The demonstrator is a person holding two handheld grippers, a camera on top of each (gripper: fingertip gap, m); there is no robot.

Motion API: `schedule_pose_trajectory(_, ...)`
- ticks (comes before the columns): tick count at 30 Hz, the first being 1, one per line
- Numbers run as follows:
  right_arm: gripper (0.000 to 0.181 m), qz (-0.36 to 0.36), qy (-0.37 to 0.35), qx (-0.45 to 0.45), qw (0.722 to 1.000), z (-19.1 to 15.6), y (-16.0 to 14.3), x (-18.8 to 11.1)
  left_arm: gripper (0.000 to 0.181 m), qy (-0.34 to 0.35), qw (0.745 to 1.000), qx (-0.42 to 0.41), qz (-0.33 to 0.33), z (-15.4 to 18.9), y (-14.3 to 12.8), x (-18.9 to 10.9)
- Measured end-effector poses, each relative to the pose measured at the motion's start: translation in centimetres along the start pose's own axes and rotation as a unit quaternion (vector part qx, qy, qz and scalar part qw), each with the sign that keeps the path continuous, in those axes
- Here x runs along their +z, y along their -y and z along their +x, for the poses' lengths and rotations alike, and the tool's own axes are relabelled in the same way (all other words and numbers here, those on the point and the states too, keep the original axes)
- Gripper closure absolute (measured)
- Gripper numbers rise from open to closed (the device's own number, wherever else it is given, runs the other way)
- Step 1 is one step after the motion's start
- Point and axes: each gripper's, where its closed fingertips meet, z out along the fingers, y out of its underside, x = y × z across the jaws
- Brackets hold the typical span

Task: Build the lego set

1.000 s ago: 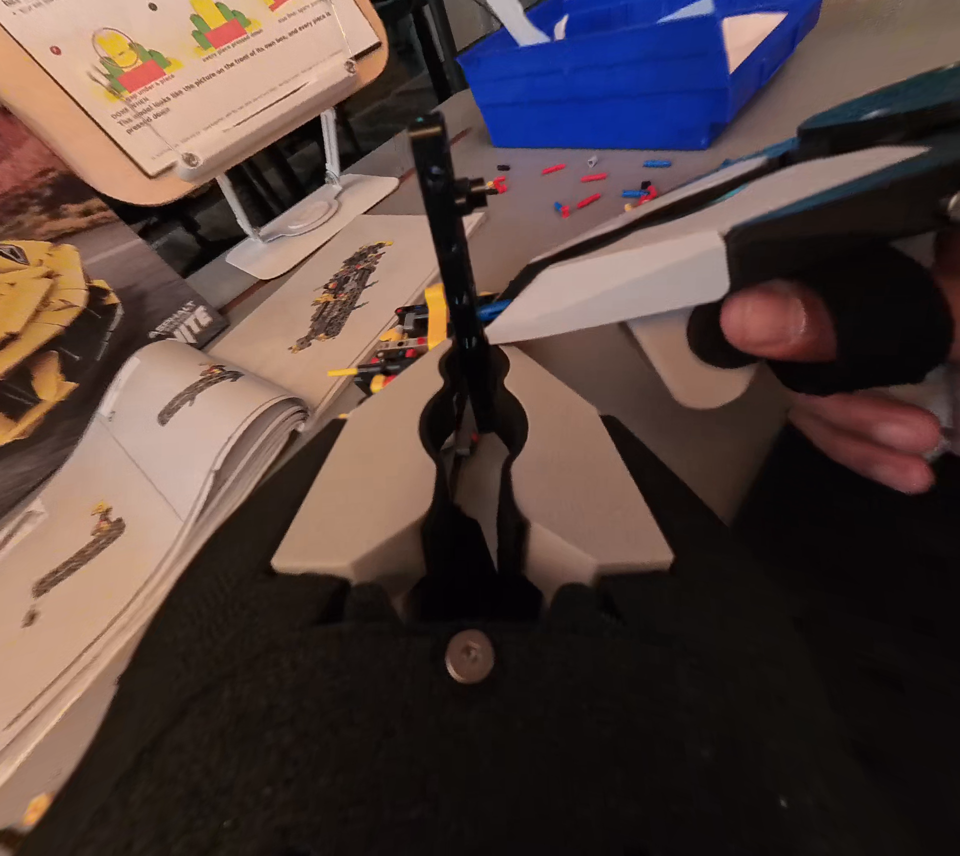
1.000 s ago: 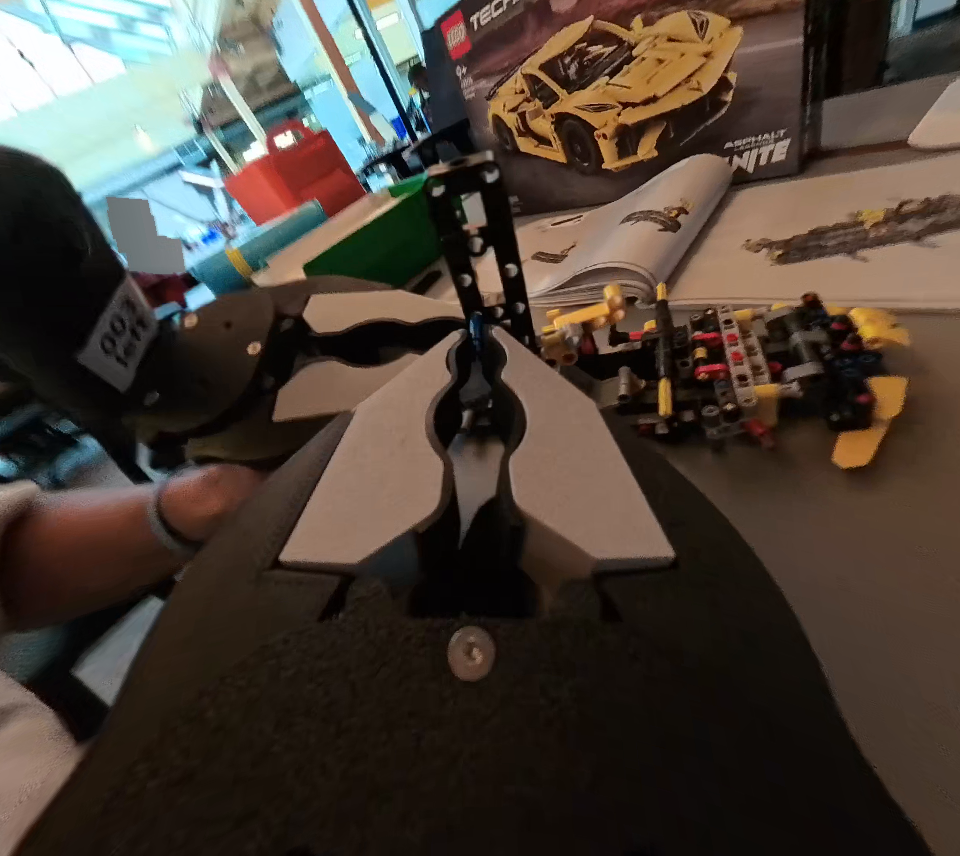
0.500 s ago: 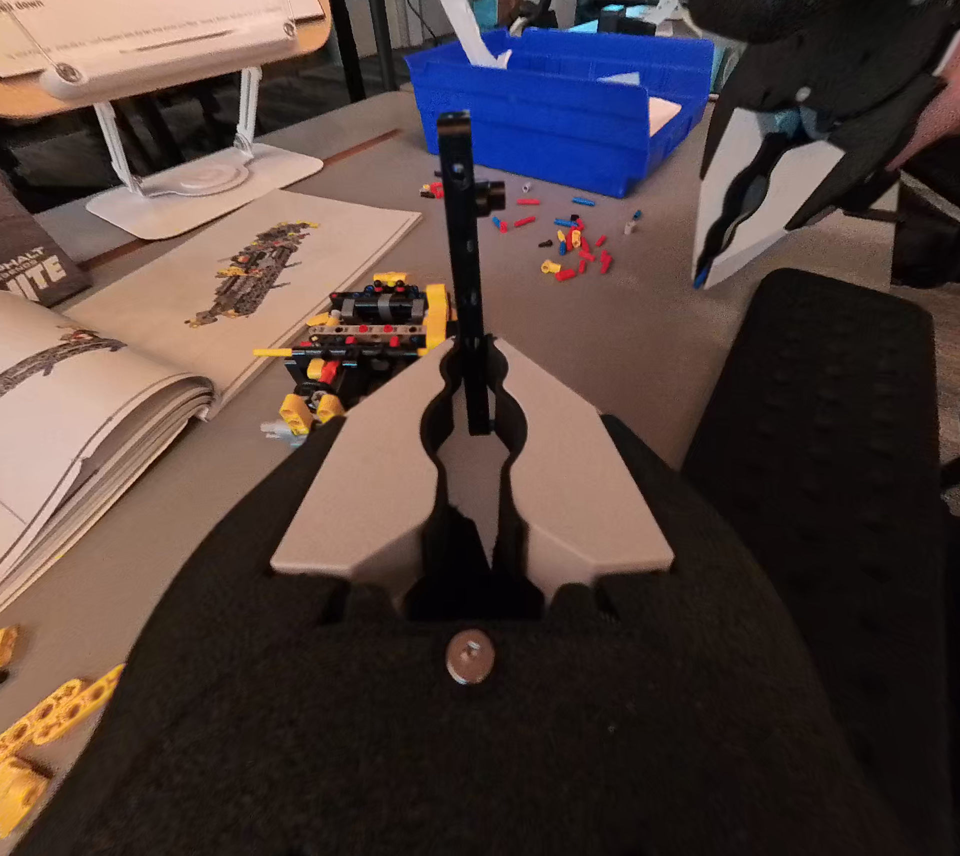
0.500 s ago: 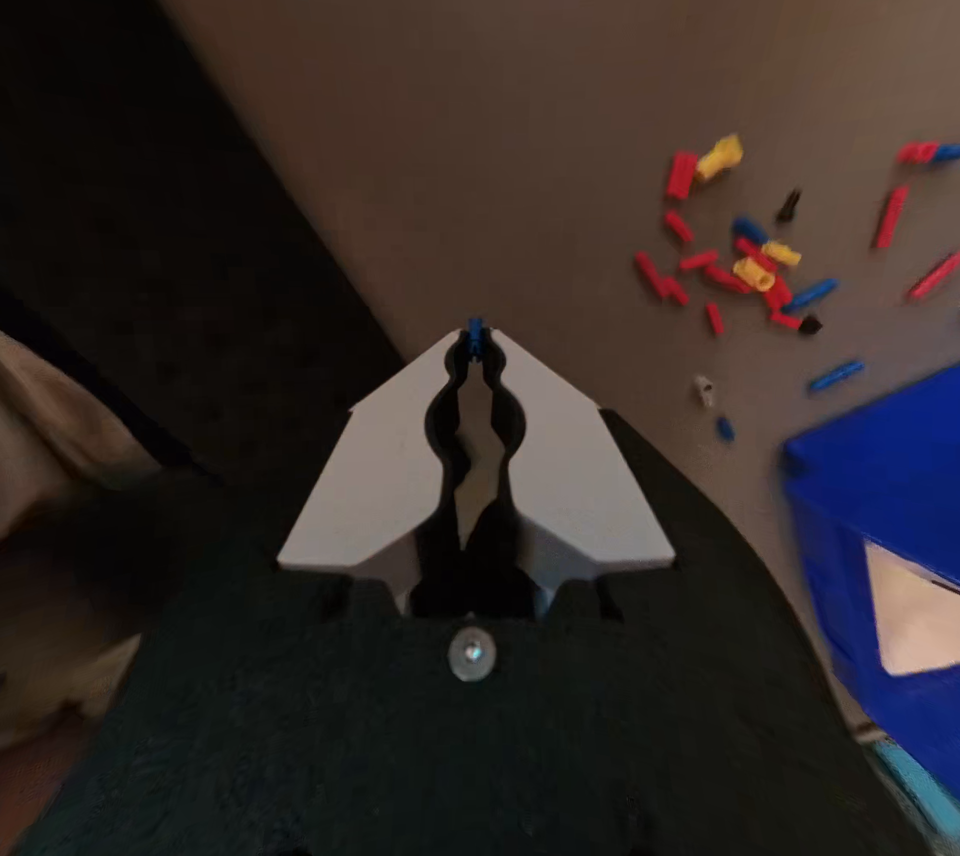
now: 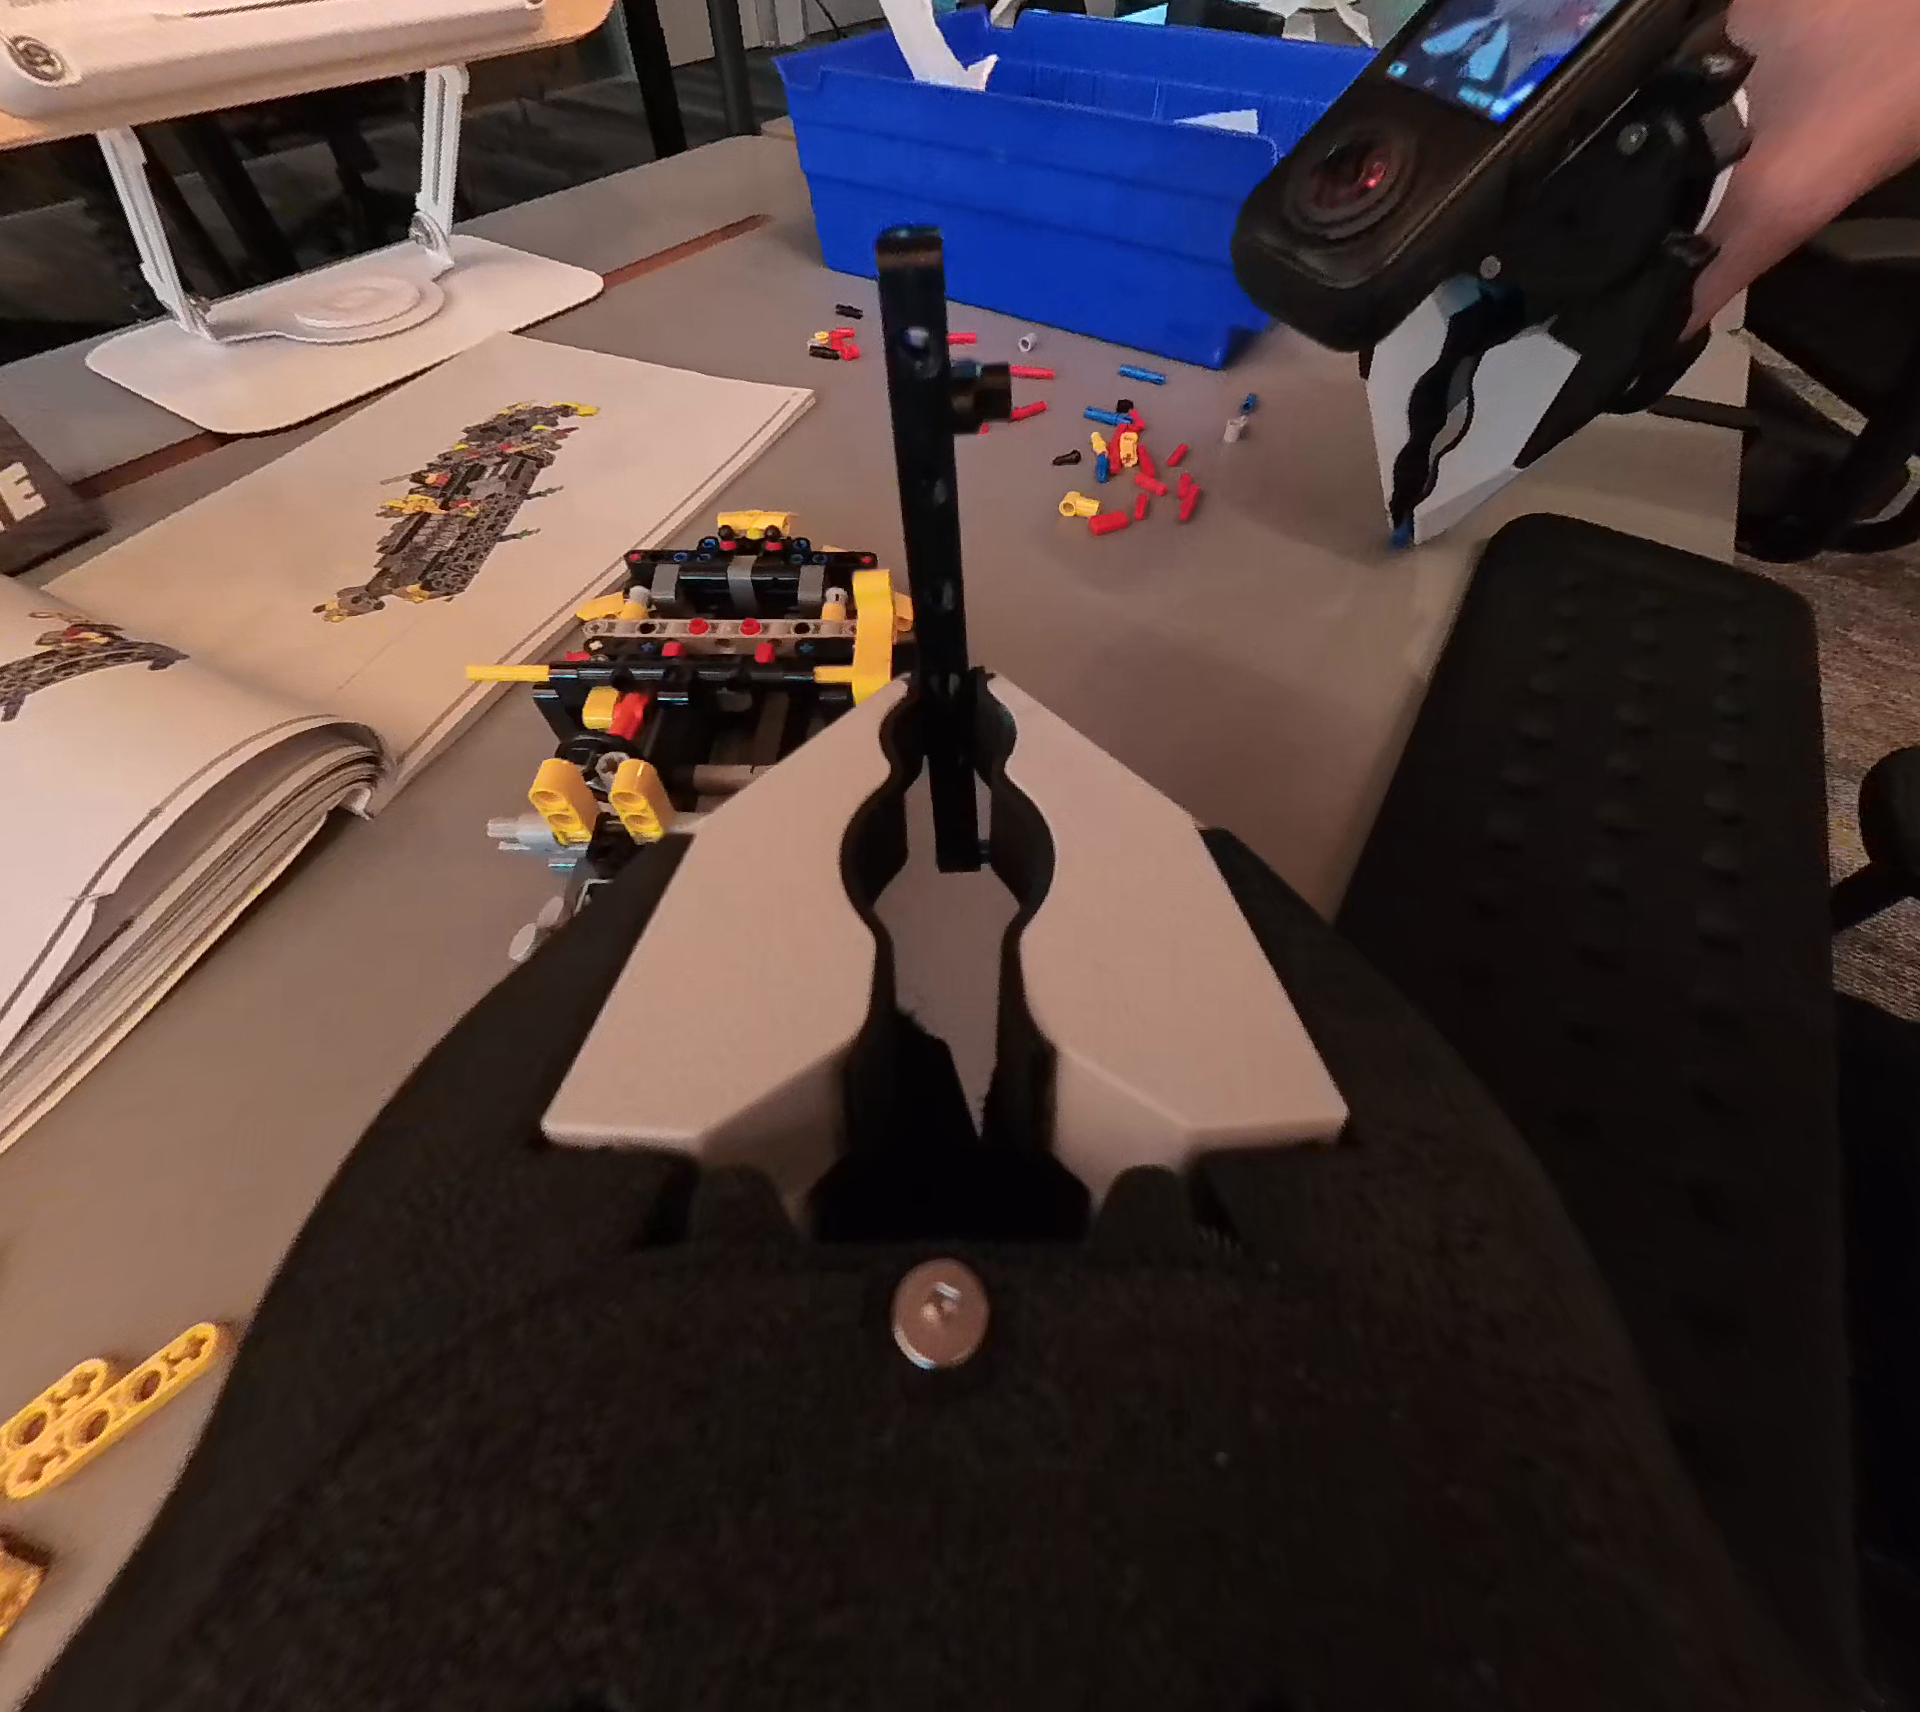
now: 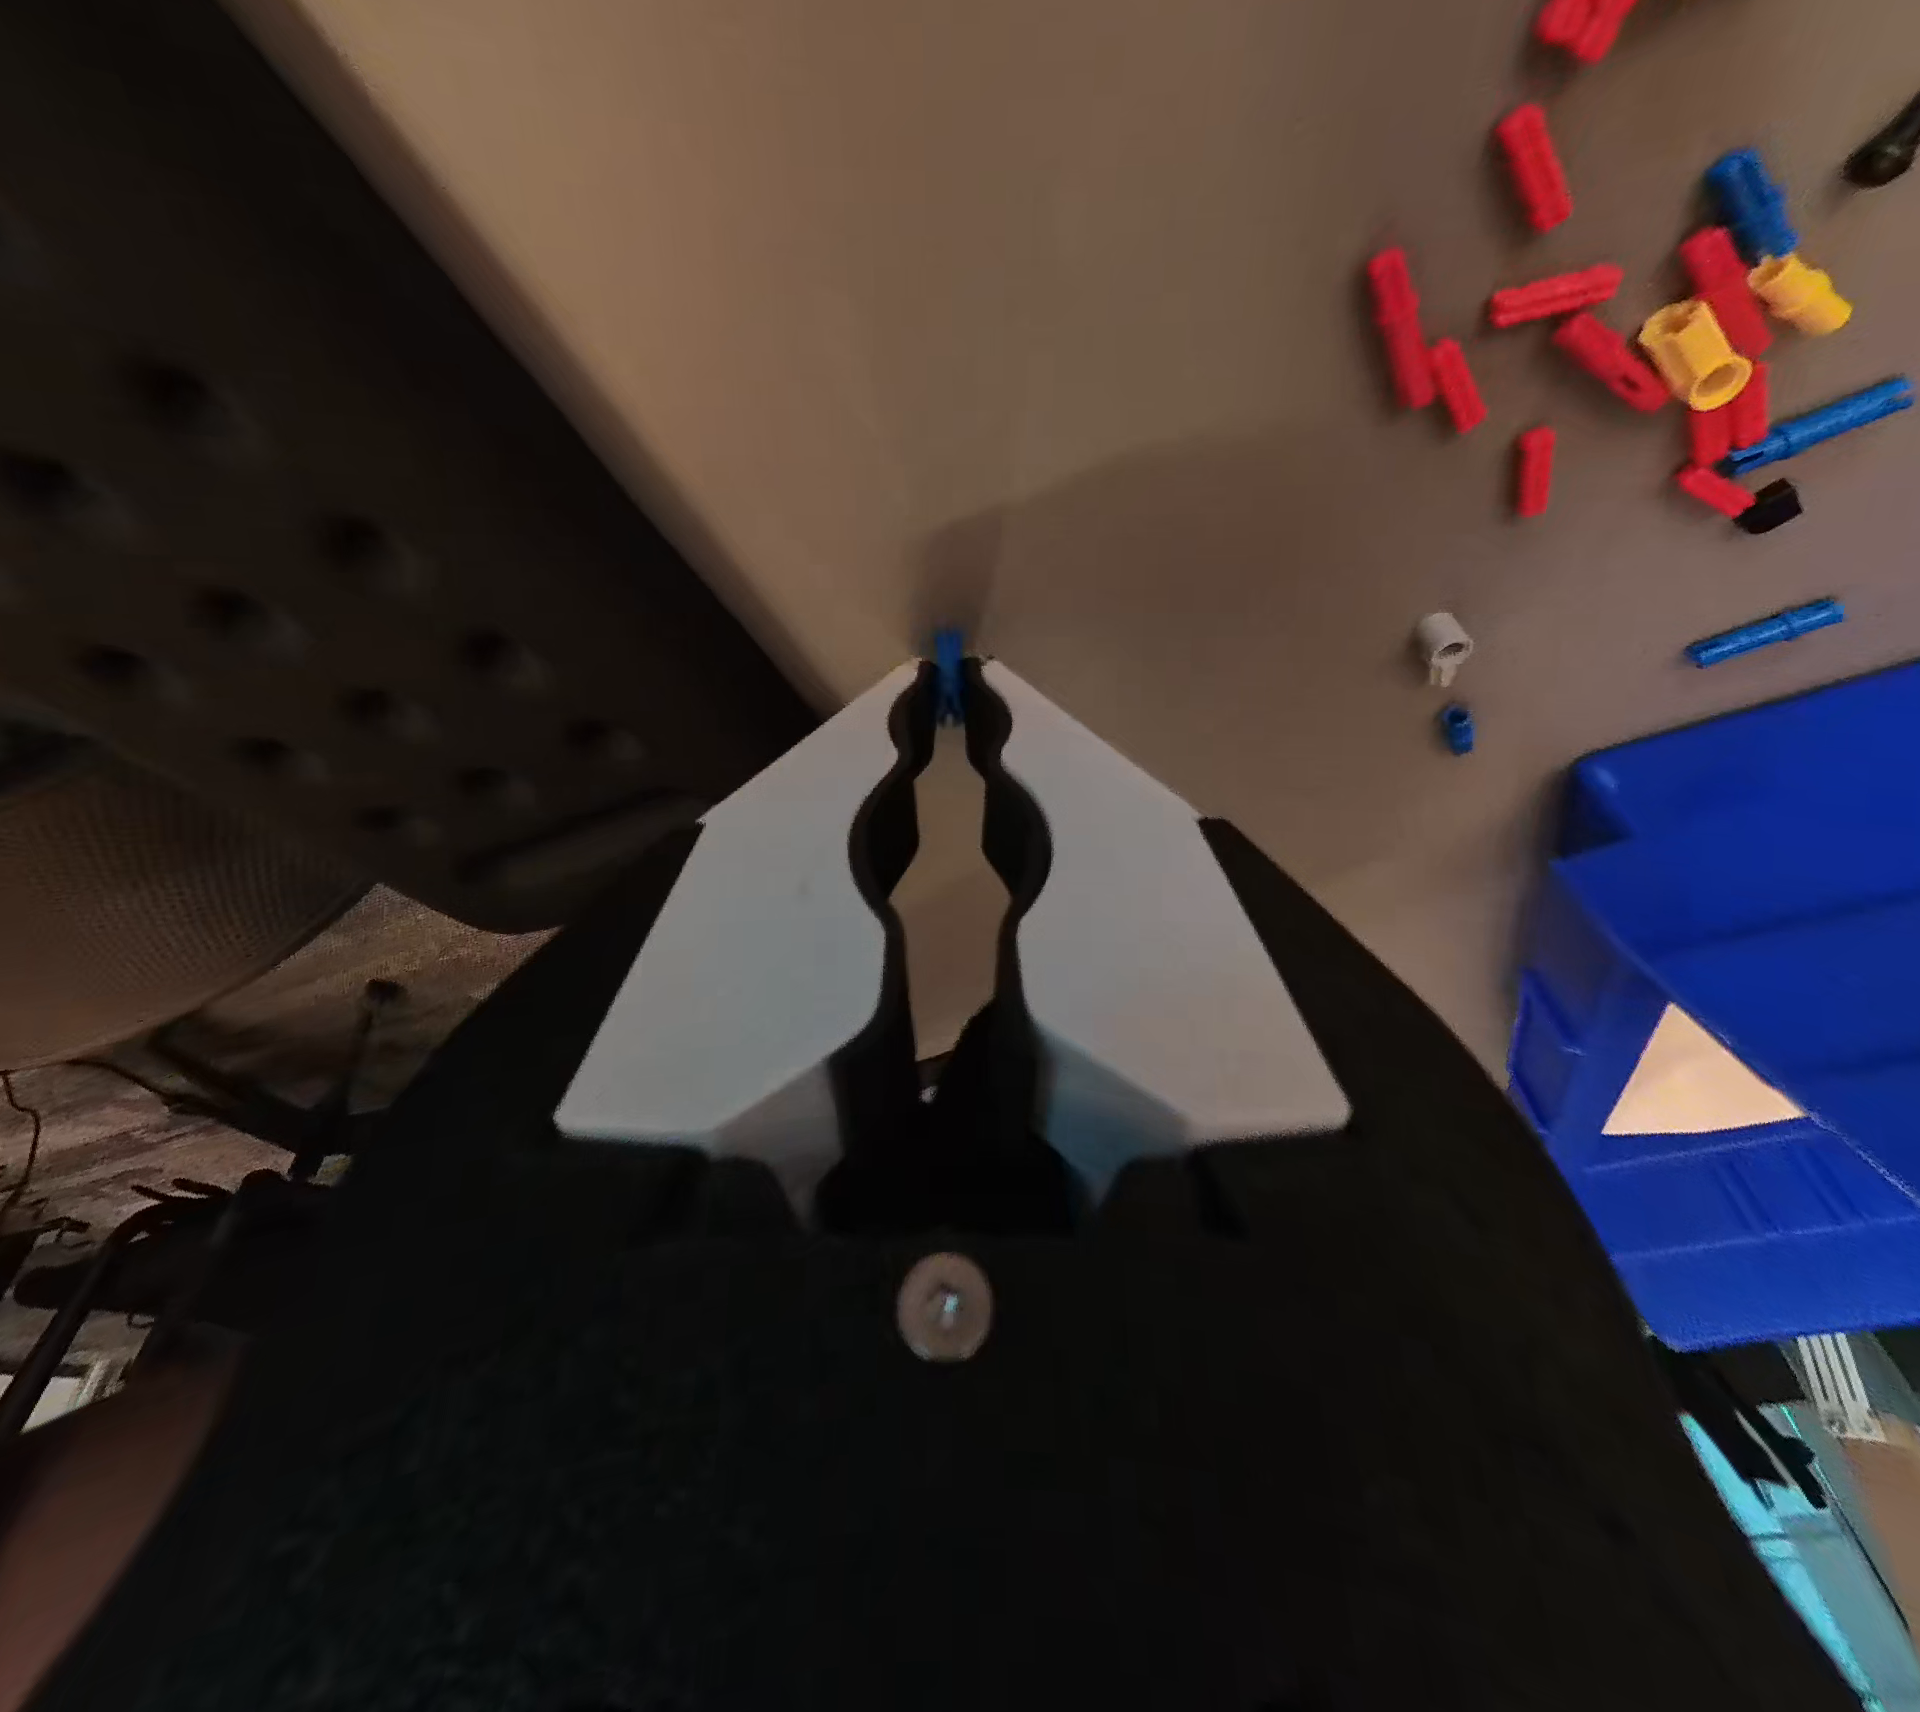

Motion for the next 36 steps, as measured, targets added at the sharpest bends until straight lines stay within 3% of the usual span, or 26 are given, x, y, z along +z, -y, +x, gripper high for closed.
schedule_pose_trajectory(17,0.169,0.034,-0.008,0.003,0.999,0.2,0.5,-0.1,0.172,-0.006,1.000,0.005,-0.002,0.2,-0.2,0.1)
schedule_pose_trajectory(21,0.165,0.099,-0.020,-0.004,0.995,0.5,1.6,-1.1,0.172,-0.007,1.000,0.003,-0.001,0.2,-0.1,0.1)
schedule_pose_trajectory(24,0.162,0.198,-0.032,-0.015,0.980,0.9,3.7,-2.0,0.172,-0.009,1.000,0.002,-0.001,0.3,-0.1,0.1)
schedule_pose_trajectory(28,0.161,0.263,-0.054,-0.042,0.962,2.0,4.9,-1.9,0.172,-0.014,1.000,0.004,-0.009,0.5,-0.4,0.2)
schedule_pose_trajectory(31,0.159,0.283,-0.052,-0.044,0.957,2.9,5.5,-1.8,0.172,-0.019,1.000,0.004,-0.013,0.7,-0.5,0.3)
schedule_pose_trajectory(33,0.161,0.294,-0.014,-0.053,0.954,2.3,6.0,-1.9,0.172,-0.019,1.000,0.004,-0.016,0.7,-0.6,0.4)
schedule_pose_trajectory(36,0.166,0.271,0.012,-0.063,0.960,2.2,6.0,-1.3,0.172,-0.018,1.000,0.003,-0.018,0.6,-0.7,0.4)
